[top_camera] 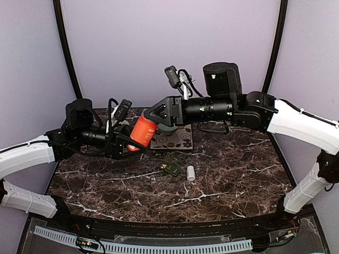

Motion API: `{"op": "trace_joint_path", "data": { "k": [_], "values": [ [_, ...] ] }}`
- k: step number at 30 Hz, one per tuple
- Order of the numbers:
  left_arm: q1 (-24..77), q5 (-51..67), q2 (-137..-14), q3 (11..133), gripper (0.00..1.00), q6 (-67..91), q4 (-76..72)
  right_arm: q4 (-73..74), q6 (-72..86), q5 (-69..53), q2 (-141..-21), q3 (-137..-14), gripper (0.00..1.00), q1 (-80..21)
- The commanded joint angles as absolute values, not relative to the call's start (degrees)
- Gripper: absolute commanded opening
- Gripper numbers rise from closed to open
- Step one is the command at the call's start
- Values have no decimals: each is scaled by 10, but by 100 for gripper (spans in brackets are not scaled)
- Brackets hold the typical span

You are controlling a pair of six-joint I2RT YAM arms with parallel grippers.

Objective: Sort the pills into containers
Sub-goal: Screw the lid of the pill bottle onto the pill bottle.

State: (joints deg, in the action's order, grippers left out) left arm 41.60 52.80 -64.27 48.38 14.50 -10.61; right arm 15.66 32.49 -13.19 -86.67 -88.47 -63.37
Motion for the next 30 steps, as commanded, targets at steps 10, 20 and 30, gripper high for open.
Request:
{"op": "trace_joint_path", "data": {
  "k": [10,20,30],
  "values": [
    [423,452,-598,523,0,114,-193,236,272,-128,-909,-858,0,-667],
    [423,405,-586,524,0,114,-197,230,261,-111,-908,-838,0,-679],
    [432,289,-564,517,0,62,-187,233,311,-111,-927,-830,0,-673]
  ]
}}
